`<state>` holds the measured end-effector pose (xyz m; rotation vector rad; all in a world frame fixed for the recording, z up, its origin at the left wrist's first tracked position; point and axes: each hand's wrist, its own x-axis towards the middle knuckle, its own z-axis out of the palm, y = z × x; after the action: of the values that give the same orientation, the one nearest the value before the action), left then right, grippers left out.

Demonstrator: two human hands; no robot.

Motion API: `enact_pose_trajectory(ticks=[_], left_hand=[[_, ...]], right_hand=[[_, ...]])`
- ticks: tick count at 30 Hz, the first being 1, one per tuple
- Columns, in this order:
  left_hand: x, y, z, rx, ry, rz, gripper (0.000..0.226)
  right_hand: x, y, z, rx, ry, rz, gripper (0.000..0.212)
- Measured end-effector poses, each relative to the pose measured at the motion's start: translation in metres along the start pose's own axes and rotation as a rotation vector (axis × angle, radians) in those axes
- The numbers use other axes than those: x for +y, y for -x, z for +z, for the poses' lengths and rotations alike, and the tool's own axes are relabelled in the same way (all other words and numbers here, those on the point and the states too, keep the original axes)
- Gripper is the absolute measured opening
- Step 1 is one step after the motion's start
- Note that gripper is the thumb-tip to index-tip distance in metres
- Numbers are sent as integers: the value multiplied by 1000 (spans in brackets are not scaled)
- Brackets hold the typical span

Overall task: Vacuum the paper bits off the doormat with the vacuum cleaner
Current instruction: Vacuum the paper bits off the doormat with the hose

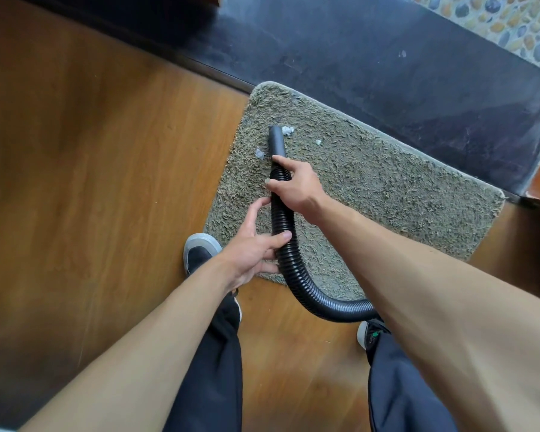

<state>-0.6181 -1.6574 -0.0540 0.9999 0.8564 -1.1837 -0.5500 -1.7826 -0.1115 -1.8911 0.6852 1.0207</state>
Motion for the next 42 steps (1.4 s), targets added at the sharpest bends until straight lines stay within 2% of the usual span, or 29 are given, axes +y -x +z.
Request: enact_pose_trajectory(ticks=[4, 8, 17, 24, 28, 36, 42], left_hand=[[0, -8, 15, -29, -58, -7, 78], [1, -12, 33, -58, -145, -33, 77], [-3, -18, 60, -84, -251, -71, 74], [-4, -12, 43, -72, -221, -63, 74], [-11, -3, 26, -29, -125, -35, 76], [-36, 15, 10, 115, 59, 33, 79], [-32, 15, 2, 116, 66, 62, 74]], right_hand=[[14, 5, -17, 44, -57, 41, 61], [35, 9, -30, 97, -171, 97, 74], [64, 17, -50, 147, -329, 182, 78], [56, 16, -35, 128, -289, 144, 72], [41, 16, -18, 78, -216, 97, 65], [14, 17, 24, -48, 62, -33, 64], [9, 14, 31, 4, 52, -55, 66]])
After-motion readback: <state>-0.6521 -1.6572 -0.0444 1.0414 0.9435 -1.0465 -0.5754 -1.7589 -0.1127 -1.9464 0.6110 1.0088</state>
